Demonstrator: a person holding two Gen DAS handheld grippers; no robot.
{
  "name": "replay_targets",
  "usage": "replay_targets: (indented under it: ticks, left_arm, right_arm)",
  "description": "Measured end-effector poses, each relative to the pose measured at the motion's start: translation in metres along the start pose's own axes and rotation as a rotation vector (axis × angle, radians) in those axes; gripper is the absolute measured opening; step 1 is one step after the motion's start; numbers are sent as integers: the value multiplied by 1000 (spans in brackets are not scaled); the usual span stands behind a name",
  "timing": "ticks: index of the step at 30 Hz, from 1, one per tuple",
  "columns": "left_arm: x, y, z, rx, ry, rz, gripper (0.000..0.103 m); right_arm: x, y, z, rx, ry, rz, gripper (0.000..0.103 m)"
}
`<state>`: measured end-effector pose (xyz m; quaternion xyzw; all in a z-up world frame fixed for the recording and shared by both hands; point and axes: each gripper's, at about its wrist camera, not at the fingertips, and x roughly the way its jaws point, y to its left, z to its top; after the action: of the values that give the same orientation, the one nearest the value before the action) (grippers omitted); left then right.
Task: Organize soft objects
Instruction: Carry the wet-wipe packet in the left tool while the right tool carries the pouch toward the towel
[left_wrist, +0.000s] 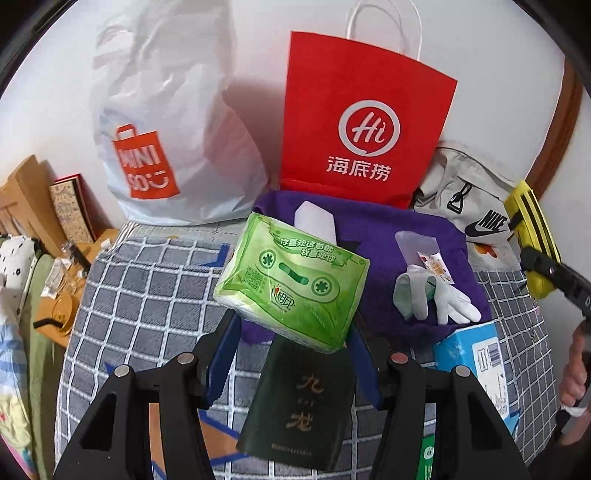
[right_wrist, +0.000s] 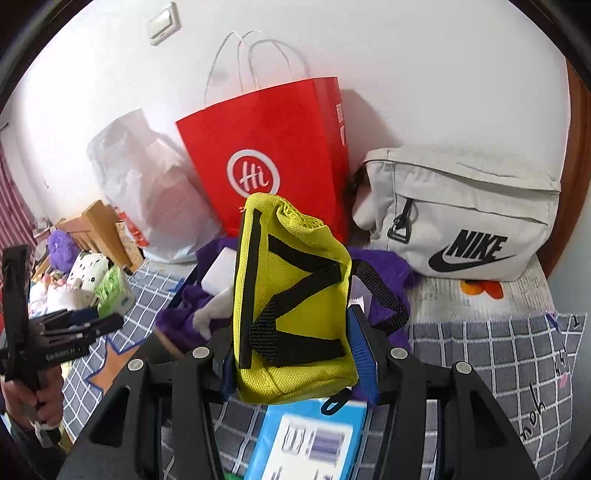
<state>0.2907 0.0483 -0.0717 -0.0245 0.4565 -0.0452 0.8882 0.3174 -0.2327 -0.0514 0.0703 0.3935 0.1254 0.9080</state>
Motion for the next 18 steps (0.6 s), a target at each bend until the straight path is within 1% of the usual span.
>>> replay_targets:
  ticks: [7,11,18]
  left_arm:
    - [19,-1,15,10,15,-21,55]
    - [30,-4,21,21,28,-23,55]
    - [49,-8,29,53,59,-20,55]
  right_arm:
    - [28,5,23,-37,19,1,51]
    - [49,-1,28,-32,35,-6,51]
    - [92,-25,19,-9,135,-40,51]
